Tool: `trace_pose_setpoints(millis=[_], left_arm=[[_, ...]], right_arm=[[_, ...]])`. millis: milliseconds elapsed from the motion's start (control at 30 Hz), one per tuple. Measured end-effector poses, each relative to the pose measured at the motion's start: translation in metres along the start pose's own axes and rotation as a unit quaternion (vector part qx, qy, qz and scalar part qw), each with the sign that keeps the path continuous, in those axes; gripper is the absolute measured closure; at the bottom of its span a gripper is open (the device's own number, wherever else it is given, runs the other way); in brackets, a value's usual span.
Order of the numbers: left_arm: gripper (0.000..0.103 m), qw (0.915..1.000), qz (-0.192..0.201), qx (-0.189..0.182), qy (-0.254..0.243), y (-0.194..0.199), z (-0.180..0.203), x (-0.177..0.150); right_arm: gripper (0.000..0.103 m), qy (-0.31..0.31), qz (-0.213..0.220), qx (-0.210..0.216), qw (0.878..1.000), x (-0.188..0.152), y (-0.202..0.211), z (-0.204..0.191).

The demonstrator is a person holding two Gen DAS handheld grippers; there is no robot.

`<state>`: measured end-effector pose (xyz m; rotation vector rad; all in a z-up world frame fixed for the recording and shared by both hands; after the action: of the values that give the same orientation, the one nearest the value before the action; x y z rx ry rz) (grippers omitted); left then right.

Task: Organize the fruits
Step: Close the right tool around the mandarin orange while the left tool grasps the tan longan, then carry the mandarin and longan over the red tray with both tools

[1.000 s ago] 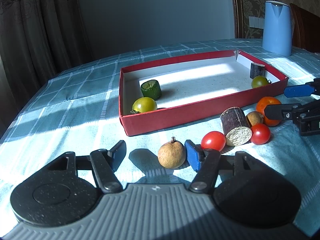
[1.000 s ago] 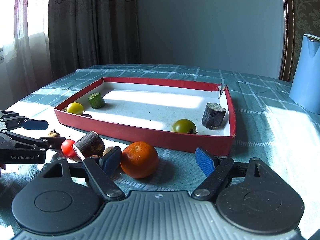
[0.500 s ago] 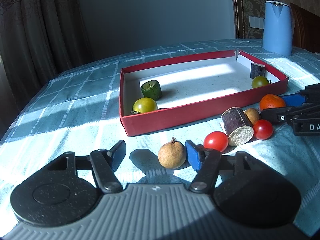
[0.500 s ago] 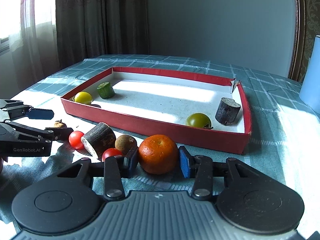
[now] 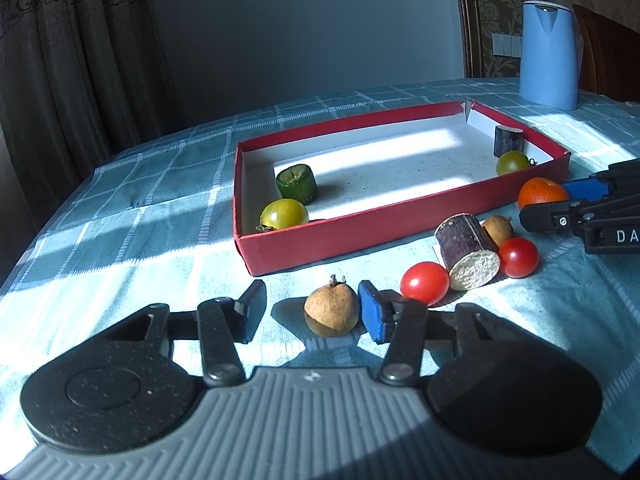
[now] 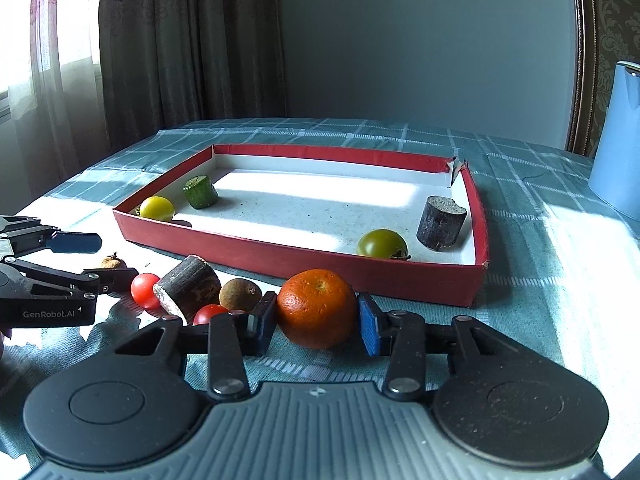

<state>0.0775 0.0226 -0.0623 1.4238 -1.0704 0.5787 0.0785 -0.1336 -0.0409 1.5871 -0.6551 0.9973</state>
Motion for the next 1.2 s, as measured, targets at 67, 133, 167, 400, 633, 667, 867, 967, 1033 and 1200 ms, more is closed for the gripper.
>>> trace_pose_setpoints(millis=[67, 133, 167, 400, 633, 667, 867, 967, 1033, 1200], left_arm=[[0.060, 1.0000, 0.000, 0.000, 0.000, 0.000, 0.000, 0.000], [0.063, 1.0000, 0.001, -0.003, 0.000, 0.000, 0.000, 0.000], [0.065, 1.0000, 0.001, -0.006, -0.002, 0.000, 0.002, 0.000], [0.077, 0.9999, 0.004, -0.013, -0.007, 0.002, 0.005, 0.000], [0.077, 0.9999, 0.005, -0.011, -0.007, 0.003, 0.006, 0.000], [0.077, 0.9999, 0.006, -0.010, -0.007, 0.003, 0.005, 0.000], [0.077, 0.9996, 0.027, -0.002, -0.005, 0.010, 0.003, 0.003], [0.077, 0.9994, 0.035, 0.001, -0.005, 0.013, 0.002, 0.005], [0.077, 0.9994, 0.035, 0.002, -0.002, 0.013, 0.001, 0.005], [0.077, 0.9990, 0.043, 0.008, 0.000, 0.016, 0.000, 0.007]], right_arm=[[0.061, 0.002, 0.002, 0.000, 1.000, 0.001, 0.000, -0.001], [0.061, 0.002, 0.006, 0.000, 1.000, 0.002, 0.001, -0.001], [0.061, 0.003, 0.007, 0.000, 1.000, 0.002, 0.002, -0.001], [0.061, -0.002, 0.010, -0.001, 1.000, 0.002, 0.004, 0.000], [0.061, -0.003, 0.010, -0.001, 1.000, 0.003, 0.005, 0.001], [0.061, -0.003, 0.011, -0.002, 1.000, 0.003, 0.005, 0.001], [0.061, -0.001, 0.037, -0.011, 0.999, 0.008, 0.013, 0.002], [0.061, 0.002, 0.059, -0.018, 0.998, 0.012, 0.020, 0.002], [0.061, 0.004, 0.071, -0.023, 0.997, 0.014, 0.023, 0.003], [0.061, 0.003, 0.083, -0.035, 0.996, 0.018, 0.025, 0.005]])
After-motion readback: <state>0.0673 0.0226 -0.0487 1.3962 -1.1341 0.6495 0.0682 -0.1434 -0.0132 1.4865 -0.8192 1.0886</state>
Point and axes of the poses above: each gripper's, at about its wrist camera, not at the fingertips, and y roughly against the way its jaws point, z to its right, x to its top, the point moved 9 cm from there along -y, roughly the way its jaws point, and after that the axes turned 4 degrees about z, right-handed, at the moved point
